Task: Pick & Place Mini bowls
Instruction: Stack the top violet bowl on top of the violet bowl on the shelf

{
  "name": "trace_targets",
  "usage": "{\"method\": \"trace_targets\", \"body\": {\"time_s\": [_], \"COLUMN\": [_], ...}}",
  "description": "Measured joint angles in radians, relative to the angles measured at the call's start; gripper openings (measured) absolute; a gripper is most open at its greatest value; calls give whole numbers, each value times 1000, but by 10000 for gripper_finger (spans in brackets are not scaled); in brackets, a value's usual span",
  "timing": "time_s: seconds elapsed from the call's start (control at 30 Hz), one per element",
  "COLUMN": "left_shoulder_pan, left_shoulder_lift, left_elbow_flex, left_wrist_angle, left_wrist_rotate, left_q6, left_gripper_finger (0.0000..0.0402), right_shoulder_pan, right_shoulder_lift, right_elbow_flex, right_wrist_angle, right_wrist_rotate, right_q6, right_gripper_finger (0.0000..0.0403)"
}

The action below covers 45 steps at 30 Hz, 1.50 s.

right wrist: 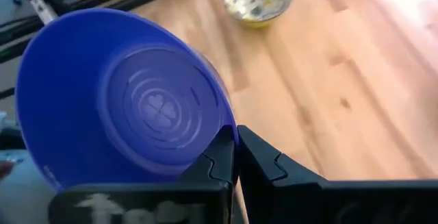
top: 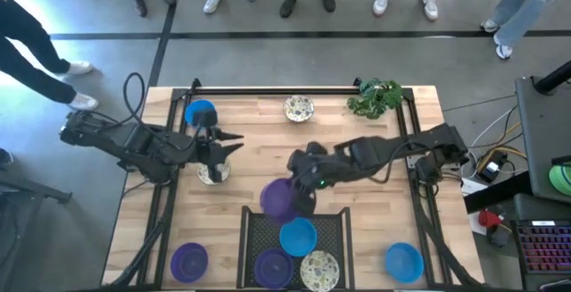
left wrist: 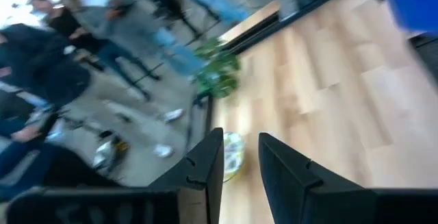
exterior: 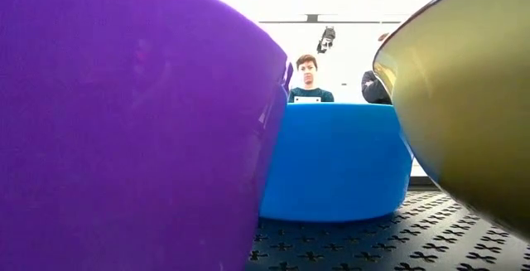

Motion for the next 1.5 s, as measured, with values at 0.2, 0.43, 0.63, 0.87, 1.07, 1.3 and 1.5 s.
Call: {"method": "trace_targets", "body": {"time_s": [0.2,0.43,0.63,0.87,1.07,1.3,1.5], "left_shoulder_pan": [0,0,1,3,3,3,4], "left_shoulder_lift": [-5,-6,-11,-14,-14,-14,-14], "left_elbow_flex": [0,0,0,0,0,0,0], "left_wrist_angle": [-11,-22,-50,-106,-115,-114,-117], "left_wrist_rotate": [46,50,127,251,272,272,298], "left_q6": [-11,-11,-24,-68,-82,-82,-95], "left_gripper_finger": [96,96,96,96,96,96,96], "right_shoulder_pan": [36,73,97,122,141,155,160], "right_shoulder_lift": [115,231,278,300,331,374,376], "right_elbow_flex": [83,141,146,137,133,129,110], "right_wrist_angle": [-15,-24,-21,-11,11,36,100], "right_wrist_rotate": [-76,-132,-139,-139,-129,-138,-144], "right_q6": [5,34,52,94,138,158,172], "right_gripper_finger": [8,8,8,8,8,8,8]}}
